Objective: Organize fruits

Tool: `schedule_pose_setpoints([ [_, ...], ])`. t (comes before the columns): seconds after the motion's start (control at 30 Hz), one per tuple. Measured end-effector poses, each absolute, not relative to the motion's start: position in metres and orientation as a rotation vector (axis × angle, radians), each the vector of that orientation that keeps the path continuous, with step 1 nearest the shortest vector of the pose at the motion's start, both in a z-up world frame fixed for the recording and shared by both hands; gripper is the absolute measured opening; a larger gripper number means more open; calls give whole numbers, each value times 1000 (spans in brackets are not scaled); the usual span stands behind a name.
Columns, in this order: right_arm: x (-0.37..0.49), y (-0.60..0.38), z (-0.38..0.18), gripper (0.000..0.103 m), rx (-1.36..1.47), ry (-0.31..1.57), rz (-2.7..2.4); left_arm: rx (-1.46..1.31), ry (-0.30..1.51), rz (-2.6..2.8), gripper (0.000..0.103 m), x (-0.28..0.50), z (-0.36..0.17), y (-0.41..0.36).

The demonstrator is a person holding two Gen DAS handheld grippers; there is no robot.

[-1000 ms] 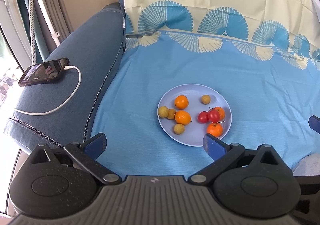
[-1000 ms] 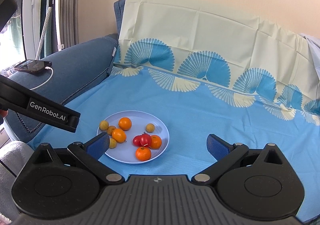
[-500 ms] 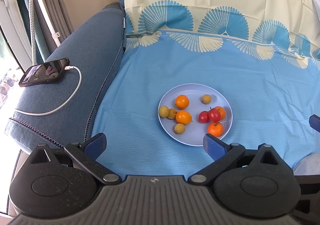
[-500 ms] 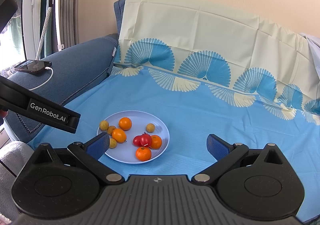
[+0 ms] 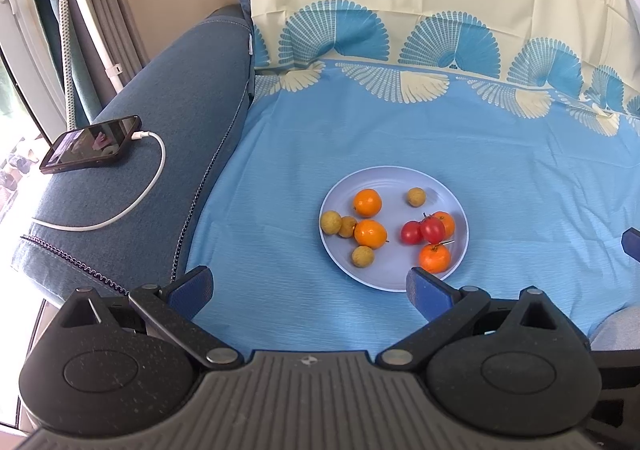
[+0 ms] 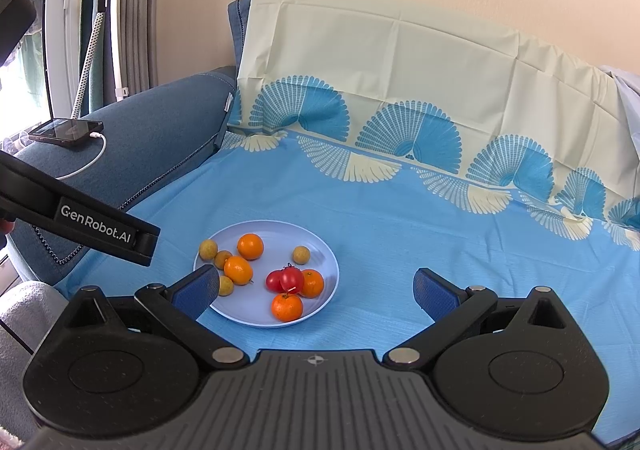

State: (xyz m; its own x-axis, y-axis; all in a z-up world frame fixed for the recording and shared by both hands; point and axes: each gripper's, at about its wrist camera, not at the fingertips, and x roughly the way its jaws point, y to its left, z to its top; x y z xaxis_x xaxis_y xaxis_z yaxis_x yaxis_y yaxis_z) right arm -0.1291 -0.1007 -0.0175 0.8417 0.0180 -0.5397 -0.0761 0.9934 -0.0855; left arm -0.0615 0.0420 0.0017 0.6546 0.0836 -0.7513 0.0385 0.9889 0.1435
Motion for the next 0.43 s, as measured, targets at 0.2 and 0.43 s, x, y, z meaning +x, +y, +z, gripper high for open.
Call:
schedule_pose_setpoints([
  [0.2, -129, -101, -18, 102, -105, 570, 51, 154, 860, 27, 103, -61, 1, 42],
  [0.43, -128, -101, -18, 102, -104, 576, 50, 165, 867, 30, 103, -60, -2, 40],
])
